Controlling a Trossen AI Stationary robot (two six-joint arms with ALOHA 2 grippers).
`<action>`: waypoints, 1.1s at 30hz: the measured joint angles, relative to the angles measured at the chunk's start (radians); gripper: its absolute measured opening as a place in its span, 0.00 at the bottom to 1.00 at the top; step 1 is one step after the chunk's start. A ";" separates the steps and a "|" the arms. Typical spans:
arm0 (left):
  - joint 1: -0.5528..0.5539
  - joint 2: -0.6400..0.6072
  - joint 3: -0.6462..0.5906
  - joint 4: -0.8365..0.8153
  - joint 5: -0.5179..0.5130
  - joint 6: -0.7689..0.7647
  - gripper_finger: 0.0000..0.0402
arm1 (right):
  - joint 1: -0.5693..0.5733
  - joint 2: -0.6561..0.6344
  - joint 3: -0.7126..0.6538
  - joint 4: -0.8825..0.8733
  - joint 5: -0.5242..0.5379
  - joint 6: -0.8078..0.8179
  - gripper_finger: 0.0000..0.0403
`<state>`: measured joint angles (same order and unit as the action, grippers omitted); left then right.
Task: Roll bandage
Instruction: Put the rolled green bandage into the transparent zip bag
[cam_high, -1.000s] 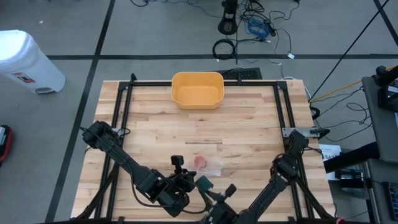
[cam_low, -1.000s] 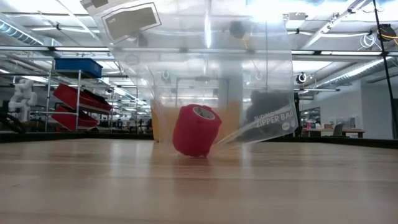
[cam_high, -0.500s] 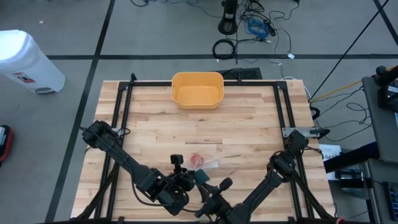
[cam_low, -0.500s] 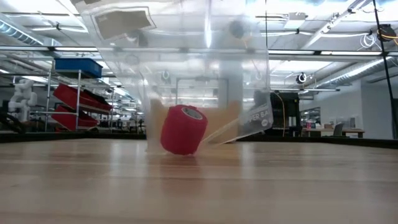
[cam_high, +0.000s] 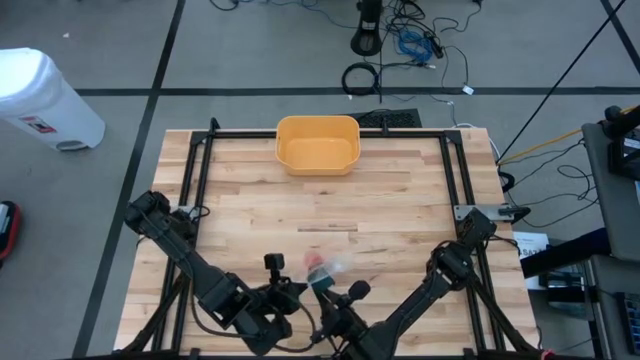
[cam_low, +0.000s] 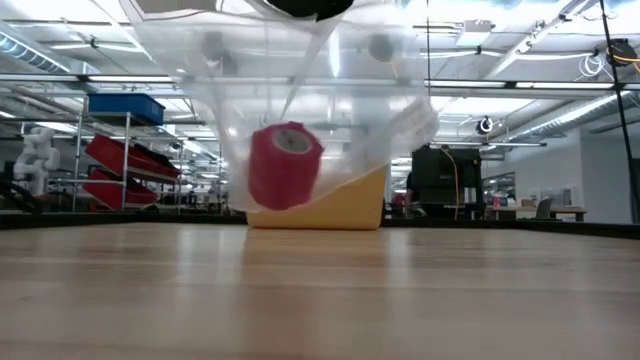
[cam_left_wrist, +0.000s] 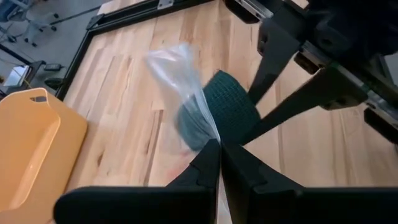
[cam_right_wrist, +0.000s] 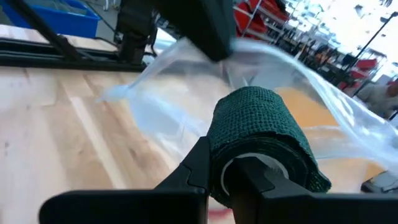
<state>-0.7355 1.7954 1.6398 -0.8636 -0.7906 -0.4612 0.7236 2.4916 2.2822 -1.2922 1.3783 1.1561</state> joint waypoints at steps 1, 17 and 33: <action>-0.001 0.000 0.000 0.000 0.000 0.000 0.04 | 0.000 0.000 0.000 0.000 -0.008 0.007 0.07; -0.003 0.004 -0.002 0.104 0.025 0.039 0.04 | 0.004 0.000 0.000 0.063 -0.039 0.103 0.07; -0.014 0.032 -0.002 0.160 0.088 0.110 0.04 | 0.009 -0.051 0.068 0.147 -0.098 -0.163 0.07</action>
<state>-0.7491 1.8275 1.6379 -0.7032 -0.7029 -0.3512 0.7323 2.4408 2.3497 -1.1456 1.2803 0.9931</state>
